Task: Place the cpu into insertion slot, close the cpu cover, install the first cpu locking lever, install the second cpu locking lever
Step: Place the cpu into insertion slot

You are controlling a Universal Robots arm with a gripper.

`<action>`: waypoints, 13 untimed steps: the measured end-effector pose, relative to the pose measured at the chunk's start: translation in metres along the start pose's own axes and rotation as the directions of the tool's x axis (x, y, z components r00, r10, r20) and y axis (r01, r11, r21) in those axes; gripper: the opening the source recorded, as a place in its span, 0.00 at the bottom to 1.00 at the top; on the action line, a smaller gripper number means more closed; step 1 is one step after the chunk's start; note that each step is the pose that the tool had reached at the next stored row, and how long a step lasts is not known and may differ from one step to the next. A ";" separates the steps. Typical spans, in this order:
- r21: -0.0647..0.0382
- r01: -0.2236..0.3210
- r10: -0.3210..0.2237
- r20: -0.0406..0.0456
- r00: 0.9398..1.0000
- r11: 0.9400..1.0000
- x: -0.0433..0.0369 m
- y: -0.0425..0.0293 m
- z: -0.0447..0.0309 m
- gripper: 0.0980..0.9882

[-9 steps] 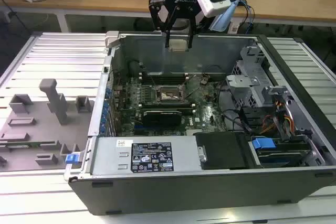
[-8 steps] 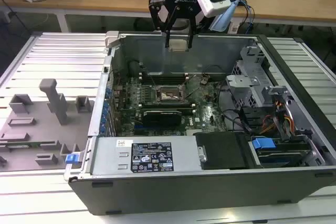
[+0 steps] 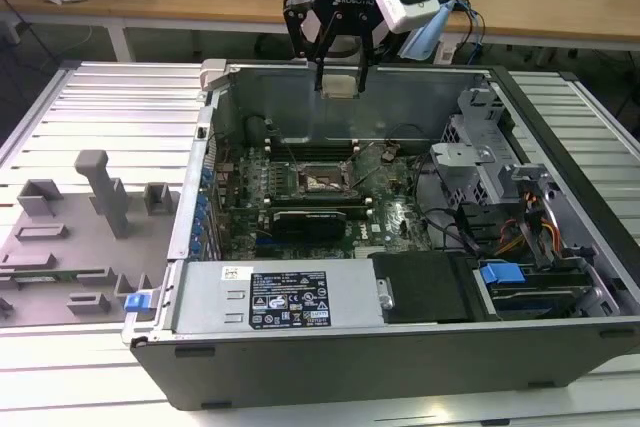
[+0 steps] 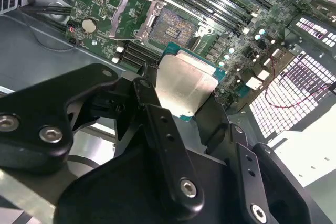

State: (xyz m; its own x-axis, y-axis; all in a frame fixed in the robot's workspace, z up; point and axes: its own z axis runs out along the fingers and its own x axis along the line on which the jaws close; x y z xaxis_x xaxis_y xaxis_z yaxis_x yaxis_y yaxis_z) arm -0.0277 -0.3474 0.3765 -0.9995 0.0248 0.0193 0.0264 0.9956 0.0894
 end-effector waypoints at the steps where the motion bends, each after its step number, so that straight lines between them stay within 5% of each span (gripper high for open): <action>1: 0.000 0.000 0.000 0.000 1.000 1.000 0.0000 0.0000 0.0000 0.50; 6: 0.000 0.000 0.000 0.001 1.000 1.000 0.0003 -0.0003 0.0031 0.50; 13: 0.000 0.002 -0.002 0.018 1.000 1.000 0.0058 -0.0016 0.0157 0.50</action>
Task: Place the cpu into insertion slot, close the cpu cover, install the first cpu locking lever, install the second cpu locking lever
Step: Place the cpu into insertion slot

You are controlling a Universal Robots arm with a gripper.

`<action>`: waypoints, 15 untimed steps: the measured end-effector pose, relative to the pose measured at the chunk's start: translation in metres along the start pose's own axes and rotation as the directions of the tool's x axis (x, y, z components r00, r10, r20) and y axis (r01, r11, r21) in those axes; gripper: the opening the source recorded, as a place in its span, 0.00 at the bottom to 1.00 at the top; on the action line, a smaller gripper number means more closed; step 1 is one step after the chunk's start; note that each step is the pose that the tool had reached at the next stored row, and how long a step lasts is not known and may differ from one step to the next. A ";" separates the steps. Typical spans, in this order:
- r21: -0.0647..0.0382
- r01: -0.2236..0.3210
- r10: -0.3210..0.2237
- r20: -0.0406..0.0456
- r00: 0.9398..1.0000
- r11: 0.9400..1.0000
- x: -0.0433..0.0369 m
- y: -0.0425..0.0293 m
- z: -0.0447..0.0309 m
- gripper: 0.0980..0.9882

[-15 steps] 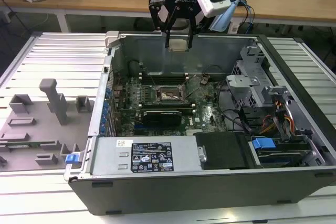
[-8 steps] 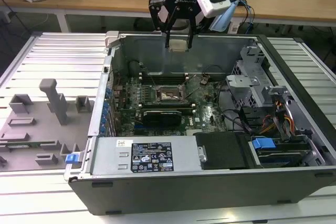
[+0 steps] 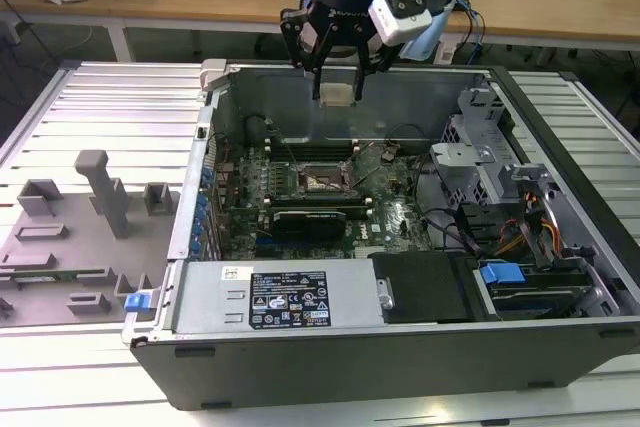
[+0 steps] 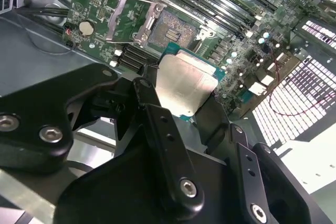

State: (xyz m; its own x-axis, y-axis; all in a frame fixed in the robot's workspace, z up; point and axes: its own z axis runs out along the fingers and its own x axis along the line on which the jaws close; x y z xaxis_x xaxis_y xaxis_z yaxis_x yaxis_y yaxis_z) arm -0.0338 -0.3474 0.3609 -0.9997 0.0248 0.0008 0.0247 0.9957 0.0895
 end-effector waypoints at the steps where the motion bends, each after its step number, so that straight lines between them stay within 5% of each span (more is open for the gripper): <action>1: 0.000 0.000 0.000 0.004 1.000 1.000 0.0014 -0.0003 0.0025 0.50; 15: 0.000 0.003 -0.003 0.030 1.000 1.000 0.0107 -0.0027 0.0273 0.50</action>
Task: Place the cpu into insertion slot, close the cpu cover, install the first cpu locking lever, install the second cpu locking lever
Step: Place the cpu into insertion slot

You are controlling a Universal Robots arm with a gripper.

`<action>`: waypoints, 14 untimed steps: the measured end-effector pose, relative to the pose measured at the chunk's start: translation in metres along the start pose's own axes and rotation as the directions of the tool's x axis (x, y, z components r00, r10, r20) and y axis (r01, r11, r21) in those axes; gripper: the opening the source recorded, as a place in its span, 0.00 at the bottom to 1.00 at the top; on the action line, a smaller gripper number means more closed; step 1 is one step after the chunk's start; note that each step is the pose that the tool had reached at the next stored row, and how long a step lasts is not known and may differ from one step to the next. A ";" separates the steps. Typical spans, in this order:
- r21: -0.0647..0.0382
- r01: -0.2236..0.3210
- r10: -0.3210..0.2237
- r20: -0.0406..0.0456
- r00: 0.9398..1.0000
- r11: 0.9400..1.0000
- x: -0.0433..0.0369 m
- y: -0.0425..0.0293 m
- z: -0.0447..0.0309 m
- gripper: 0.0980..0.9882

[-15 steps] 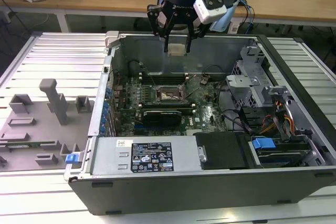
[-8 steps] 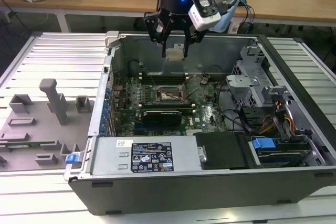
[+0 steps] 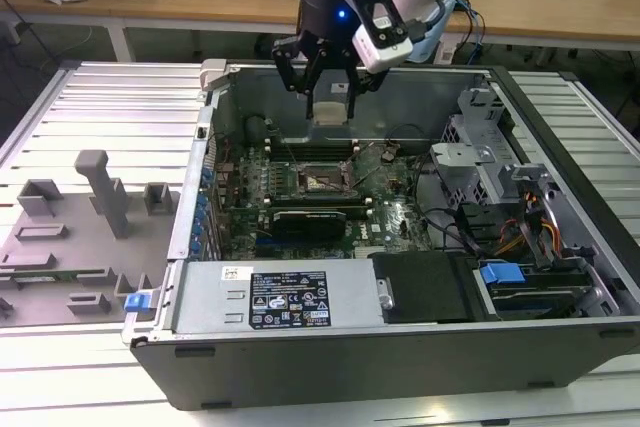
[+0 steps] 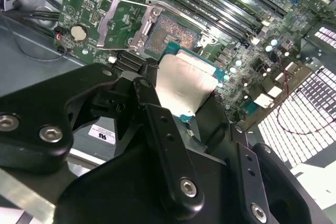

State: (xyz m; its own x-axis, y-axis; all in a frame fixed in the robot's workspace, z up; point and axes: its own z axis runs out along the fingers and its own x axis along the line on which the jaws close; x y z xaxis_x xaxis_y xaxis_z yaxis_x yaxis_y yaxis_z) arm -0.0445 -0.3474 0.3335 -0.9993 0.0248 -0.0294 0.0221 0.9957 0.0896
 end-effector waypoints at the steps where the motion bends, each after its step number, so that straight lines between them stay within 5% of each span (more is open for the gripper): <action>1: 0.000 0.000 0.000 0.004 1.000 1.000 0.0009 -0.0003 0.0029 0.50; 9: 0.000 0.002 -0.002 0.024 1.000 1.000 0.0046 -0.0018 0.0192 0.50; 11: 0.008 -0.002 0.002 0.025 1.000 1.000 0.0061 -0.0021 0.0248 0.50; 13: 0.009 -0.030 0.029 0.027 0.999 1.000 0.0062 -0.0022 0.0260 0.50; 14: 0.010 -0.092 0.092 0.033 0.995 0.996 0.0062 -0.0023 0.0272 0.50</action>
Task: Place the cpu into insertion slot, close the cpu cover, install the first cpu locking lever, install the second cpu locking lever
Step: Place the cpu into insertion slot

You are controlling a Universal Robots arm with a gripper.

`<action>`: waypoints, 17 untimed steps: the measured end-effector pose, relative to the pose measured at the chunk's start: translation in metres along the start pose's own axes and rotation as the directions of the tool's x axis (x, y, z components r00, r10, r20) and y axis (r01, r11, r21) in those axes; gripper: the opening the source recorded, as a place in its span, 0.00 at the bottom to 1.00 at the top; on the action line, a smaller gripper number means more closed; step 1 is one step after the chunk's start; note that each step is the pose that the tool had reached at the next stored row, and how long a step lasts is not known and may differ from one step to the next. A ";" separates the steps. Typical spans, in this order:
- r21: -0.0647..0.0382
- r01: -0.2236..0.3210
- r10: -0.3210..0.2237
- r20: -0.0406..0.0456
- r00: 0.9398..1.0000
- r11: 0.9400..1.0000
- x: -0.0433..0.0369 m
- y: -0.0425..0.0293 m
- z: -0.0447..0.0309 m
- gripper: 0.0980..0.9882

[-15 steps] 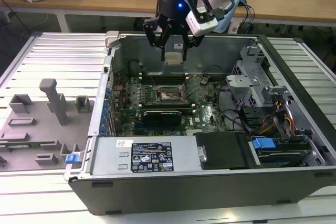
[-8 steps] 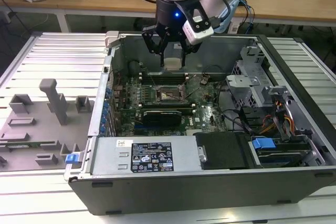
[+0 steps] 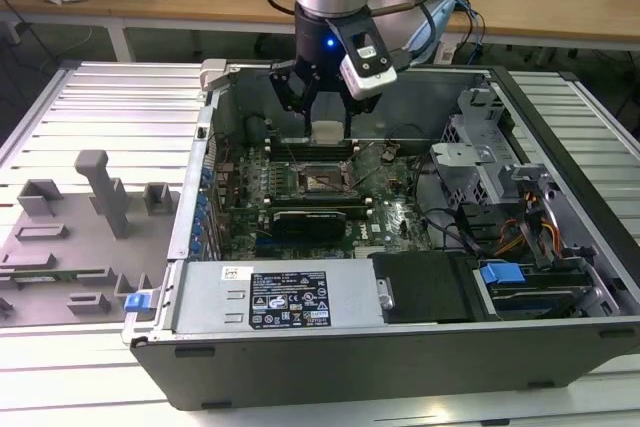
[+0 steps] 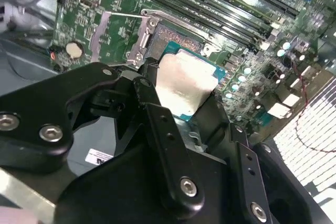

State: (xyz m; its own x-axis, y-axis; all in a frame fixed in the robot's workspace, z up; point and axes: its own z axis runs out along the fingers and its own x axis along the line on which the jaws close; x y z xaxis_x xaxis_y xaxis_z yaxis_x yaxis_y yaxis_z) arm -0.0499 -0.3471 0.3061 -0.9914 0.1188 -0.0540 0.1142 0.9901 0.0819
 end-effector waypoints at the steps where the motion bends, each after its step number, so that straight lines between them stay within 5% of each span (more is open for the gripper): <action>1: 0.001 -0.026 0.026 0.002 1.000 1.000 0.0000 0.0000 0.0004 0.50; 8: 0.008 -0.163 0.163 0.014 0.987 0.987 0.0001 -0.0001 0.0011 0.50; 16: 0.013 -0.327 0.326 0.030 0.945 0.945 0.0001 -0.0001 0.0014 0.50; 17: 0.014 -0.367 0.366 0.034 0.930 0.930 0.0001 -0.0001 0.0014 0.50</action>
State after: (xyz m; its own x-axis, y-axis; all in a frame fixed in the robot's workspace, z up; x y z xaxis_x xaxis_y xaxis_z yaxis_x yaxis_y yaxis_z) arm -0.0499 -0.3471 0.3046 -0.8779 0.4758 -0.0540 0.4709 0.8783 0.0819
